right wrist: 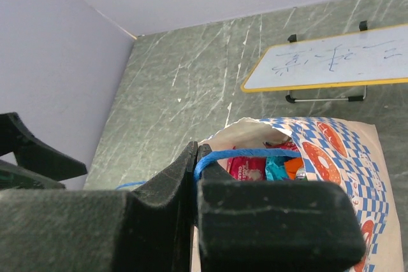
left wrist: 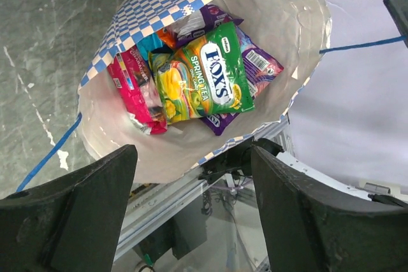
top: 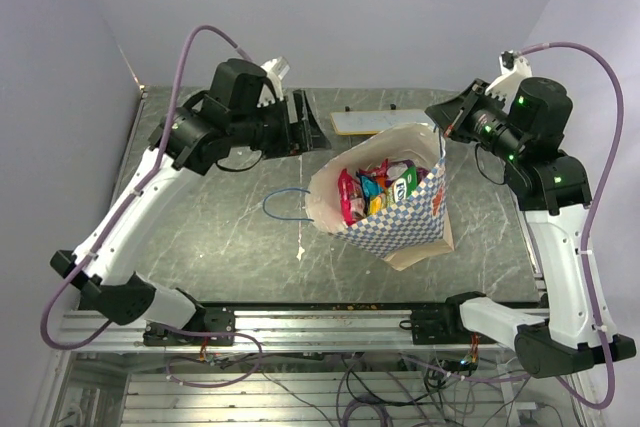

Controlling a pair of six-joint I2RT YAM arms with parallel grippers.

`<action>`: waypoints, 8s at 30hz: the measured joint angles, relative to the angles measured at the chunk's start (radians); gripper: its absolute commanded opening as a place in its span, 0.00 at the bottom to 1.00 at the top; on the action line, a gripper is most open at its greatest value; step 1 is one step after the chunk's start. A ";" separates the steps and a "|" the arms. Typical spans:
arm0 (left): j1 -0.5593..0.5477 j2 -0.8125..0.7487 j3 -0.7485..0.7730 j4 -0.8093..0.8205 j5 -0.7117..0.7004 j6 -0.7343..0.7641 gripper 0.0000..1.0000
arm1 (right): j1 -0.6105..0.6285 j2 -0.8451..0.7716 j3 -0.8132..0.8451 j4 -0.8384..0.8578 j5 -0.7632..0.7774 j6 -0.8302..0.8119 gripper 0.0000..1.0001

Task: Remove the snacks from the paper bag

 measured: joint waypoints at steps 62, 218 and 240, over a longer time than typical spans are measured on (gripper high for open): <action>-0.282 0.460 0.048 0.105 -0.359 0.087 0.07 | 0.000 -0.087 -0.019 -0.135 0.109 -0.101 0.00; -0.189 0.108 -0.237 0.193 0.259 0.016 0.07 | -0.001 0.311 0.356 -0.184 0.226 -0.395 0.00; -0.193 0.010 -0.398 0.131 0.264 0.096 0.07 | 0.003 0.009 -0.008 -0.007 -0.094 -0.087 0.00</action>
